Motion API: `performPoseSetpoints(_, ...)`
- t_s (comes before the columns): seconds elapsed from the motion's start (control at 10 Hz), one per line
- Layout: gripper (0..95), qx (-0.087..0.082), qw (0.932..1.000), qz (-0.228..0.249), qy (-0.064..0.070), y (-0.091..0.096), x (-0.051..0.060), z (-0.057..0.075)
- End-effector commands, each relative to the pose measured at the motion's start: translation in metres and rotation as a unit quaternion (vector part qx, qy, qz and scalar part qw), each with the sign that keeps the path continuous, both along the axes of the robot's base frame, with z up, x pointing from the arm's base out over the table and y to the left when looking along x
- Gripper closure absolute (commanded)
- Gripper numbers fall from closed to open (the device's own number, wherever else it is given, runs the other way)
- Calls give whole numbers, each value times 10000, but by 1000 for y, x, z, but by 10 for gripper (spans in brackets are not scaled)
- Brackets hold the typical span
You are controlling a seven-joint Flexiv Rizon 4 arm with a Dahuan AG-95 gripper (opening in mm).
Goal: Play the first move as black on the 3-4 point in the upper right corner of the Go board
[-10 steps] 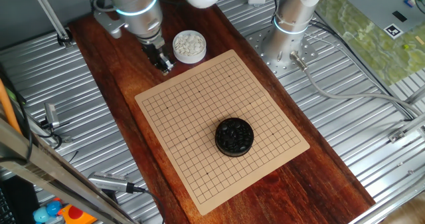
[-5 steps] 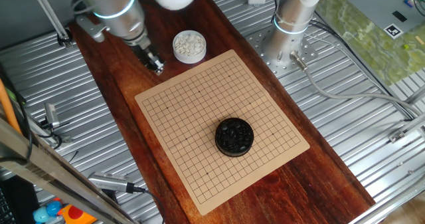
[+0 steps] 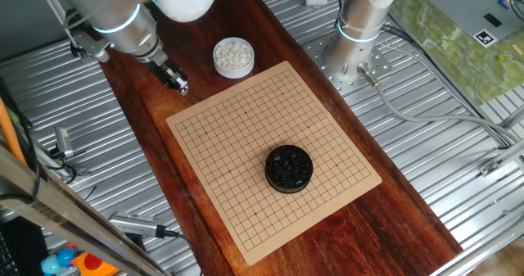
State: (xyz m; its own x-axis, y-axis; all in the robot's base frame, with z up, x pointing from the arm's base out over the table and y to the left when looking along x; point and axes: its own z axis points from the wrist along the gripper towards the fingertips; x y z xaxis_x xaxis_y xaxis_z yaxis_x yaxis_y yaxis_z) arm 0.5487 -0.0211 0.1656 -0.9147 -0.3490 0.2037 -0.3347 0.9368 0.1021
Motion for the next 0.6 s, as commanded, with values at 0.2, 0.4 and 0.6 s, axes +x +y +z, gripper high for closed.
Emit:
performPoseSetpoints(0.2, 950, -50, 9992, -347, -209, 0, 0, -2)
performPoseSetpoints(0.4, 950, -33, 9990, -381, -229, 1, 7, -7)
performPoseSetpoints(0.6, 950, 45, 9988, -432, -226, 1, 11, -14)
